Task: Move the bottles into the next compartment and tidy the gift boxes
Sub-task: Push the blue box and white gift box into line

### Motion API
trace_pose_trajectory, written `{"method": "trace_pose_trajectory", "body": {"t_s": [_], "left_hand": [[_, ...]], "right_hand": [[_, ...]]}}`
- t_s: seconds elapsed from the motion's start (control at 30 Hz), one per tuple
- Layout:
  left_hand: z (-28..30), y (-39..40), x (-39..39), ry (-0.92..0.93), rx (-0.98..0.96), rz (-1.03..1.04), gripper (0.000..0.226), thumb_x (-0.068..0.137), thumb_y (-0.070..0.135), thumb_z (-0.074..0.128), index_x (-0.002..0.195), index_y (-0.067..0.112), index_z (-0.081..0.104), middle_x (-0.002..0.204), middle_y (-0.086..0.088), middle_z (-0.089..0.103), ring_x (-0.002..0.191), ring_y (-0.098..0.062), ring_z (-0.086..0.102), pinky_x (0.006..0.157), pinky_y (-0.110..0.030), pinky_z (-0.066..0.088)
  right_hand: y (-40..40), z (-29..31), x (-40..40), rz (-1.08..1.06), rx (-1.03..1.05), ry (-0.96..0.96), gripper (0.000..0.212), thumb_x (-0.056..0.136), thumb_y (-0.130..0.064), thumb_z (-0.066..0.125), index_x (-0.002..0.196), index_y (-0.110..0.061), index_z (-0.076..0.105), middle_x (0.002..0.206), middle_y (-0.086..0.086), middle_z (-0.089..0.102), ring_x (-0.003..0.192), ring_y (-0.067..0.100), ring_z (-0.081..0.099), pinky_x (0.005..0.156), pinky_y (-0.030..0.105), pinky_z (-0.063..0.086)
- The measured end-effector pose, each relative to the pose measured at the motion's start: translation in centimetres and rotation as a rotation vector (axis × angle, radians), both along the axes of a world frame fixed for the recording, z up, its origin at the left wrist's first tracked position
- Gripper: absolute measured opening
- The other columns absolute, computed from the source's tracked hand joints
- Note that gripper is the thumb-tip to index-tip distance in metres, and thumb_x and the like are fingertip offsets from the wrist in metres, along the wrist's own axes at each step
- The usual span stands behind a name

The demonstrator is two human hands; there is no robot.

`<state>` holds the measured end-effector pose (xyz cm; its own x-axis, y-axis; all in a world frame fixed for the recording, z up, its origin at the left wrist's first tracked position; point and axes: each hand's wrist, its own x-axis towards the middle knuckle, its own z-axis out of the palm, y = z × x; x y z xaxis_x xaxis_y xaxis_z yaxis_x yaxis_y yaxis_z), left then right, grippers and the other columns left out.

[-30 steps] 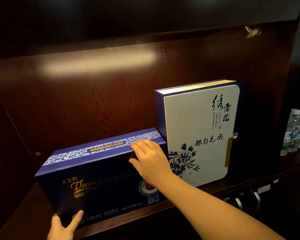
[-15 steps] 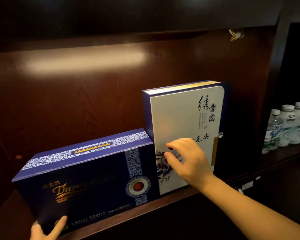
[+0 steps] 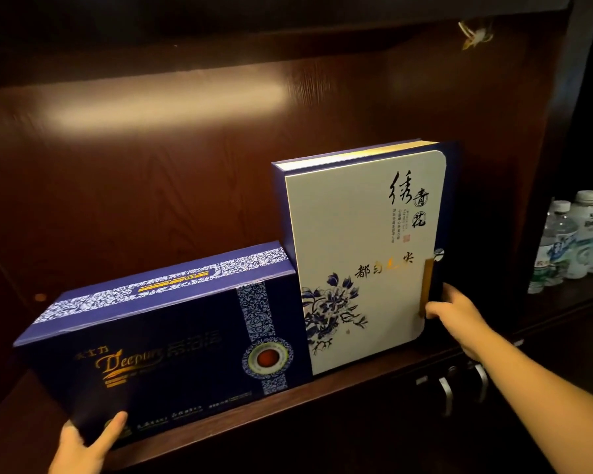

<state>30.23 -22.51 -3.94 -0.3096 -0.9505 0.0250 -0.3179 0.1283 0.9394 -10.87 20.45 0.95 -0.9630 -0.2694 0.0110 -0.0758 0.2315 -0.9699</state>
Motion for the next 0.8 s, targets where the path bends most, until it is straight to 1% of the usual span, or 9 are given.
{"method": "trace_pose_trajectory", "body": {"t_s": [0.1, 0.17, 0.27, 0.37, 0.43, 0.53, 0.63, 0.7, 0.8], "left_hand": [[0.3, 0.6, -0.1, 0.009, -0.016, -0.057, 0.064, 0.077, 0.013, 0.077, 0.133, 0.005, 0.048, 0.138, -0.014, 0.052, 0.125, -0.03, 0.048, 0.109, -0.046, 0.033], [-0.2, 0.4, -0.1, -0.019, -0.051, -0.067, 0.056, 0.077, 0.004, 0.075, 0.129, 0.002, 0.053, 0.131, -0.017, 0.057, 0.119, -0.028, 0.052, 0.104, -0.042, 0.035], [-0.2, 0.4, -0.2, -0.014, -0.028, -0.044, 0.054, 0.076, -0.001, 0.074, 0.125, 0.001, 0.055, 0.125, -0.018, 0.06, 0.11, -0.024, 0.054, 0.098, -0.039, 0.037], [0.1, 0.7, -0.1, -0.033, 0.049, -0.022, 0.061, 0.075, 0.016, 0.079, 0.129, 0.006, 0.053, 0.13, -0.015, 0.058, 0.116, -0.026, 0.054, 0.103, -0.043, 0.038], [0.4, 1.9, -0.1, -0.083, 0.084, 0.054, 0.068, 0.074, 0.026, 0.08, 0.132, 0.006, 0.049, 0.134, -0.016, 0.056, 0.12, -0.031, 0.053, 0.105, -0.047, 0.038], [1.3, 5.6, -0.6, -0.176, 0.086, 0.163, 0.072, 0.075, 0.034, 0.078, 0.133, 0.003, 0.046, 0.138, -0.02, 0.05, 0.123, -0.037, 0.051, 0.107, -0.05, 0.036], [3.3, 10.9, -1.8, -0.332, -0.036, 0.202, 0.073, 0.081, 0.038, 0.071, 0.136, 0.0, 0.042, 0.142, -0.022, 0.046, 0.127, -0.038, 0.045, 0.105, -0.046, 0.033], [4.8, 15.0, -3.2, -0.395, -0.185, 0.152, 0.067, 0.086, 0.036, 0.064, 0.138, 0.0, 0.04, 0.141, -0.021, 0.048, 0.127, -0.036, 0.045, 0.102, -0.044, 0.033], [7.4, 21.2, -6.2, -0.509, -0.458, 0.073, 0.06, 0.091, 0.039, 0.056, 0.139, 0.006, 0.042, 0.141, -0.013, 0.049, 0.13, -0.029, 0.045, 0.102, -0.042, 0.037]], "right_hand": [[-0.2, -0.6, -0.1, -0.018, -0.041, -0.007, 0.047, 0.078, -0.001, 0.061, 0.116, -0.027, 0.058, 0.105, -0.005, 0.064, 0.103, 0.023, 0.057, 0.086, 0.038, 0.043], [-0.2, -0.7, 0.0, -0.021, -0.055, -0.01, 0.043, 0.077, -0.003, 0.064, 0.109, -0.032, 0.059, 0.108, -0.004, 0.066, 0.104, 0.022, 0.058, 0.089, 0.04, 0.045], [-0.3, -0.8, -0.1, -0.028, -0.044, -0.02, 0.048, 0.075, -0.006, 0.066, 0.114, -0.031, 0.057, 0.111, -0.002, 0.066, 0.107, 0.024, 0.058, 0.096, 0.047, 0.047], [-0.2, -0.9, -0.3, -0.015, -0.044, -0.02, 0.048, 0.075, -0.007, 0.066, 0.115, -0.032, 0.057, 0.112, -0.002, 0.066, 0.108, 0.024, 0.059, 0.098, 0.048, 0.046], [0.1, -1.0, -0.4, 0.011, -0.043, -0.018, 0.05, 0.075, -0.008, 0.066, 0.119, -0.03, 0.058, 0.113, -0.002, 0.066, 0.108, 0.024, 0.059, 0.098, 0.048, 0.047], [0.8, -0.8, -0.5, 0.061, -0.027, -0.01, 0.056, 0.077, -0.01, 0.066, 0.129, -0.028, 0.055, 0.116, -0.003, 0.064, 0.109, 0.024, 0.058, 0.09, 0.04, 0.046], [1.6, -0.5, -0.8, 0.134, -0.003, -0.012, 0.061, 0.077, -0.012, 0.067, 0.134, -0.028, 0.053, 0.121, -0.002, 0.063, 0.111, 0.022, 0.056, 0.088, 0.036, 0.044], [2.2, -0.1, -1.2, 0.199, 0.022, -0.001, 0.062, 0.076, -0.013, 0.068, 0.134, -0.029, 0.053, 0.121, -0.002, 0.063, 0.108, 0.02, 0.056, 0.088, 0.035, 0.045], [3.3, 1.0, -1.6, 0.306, 0.085, 0.045, 0.061, 0.075, -0.015, 0.069, 0.132, -0.03, 0.055, 0.119, -0.003, 0.064, 0.106, 0.02, 0.057, 0.09, 0.036, 0.046]]}}
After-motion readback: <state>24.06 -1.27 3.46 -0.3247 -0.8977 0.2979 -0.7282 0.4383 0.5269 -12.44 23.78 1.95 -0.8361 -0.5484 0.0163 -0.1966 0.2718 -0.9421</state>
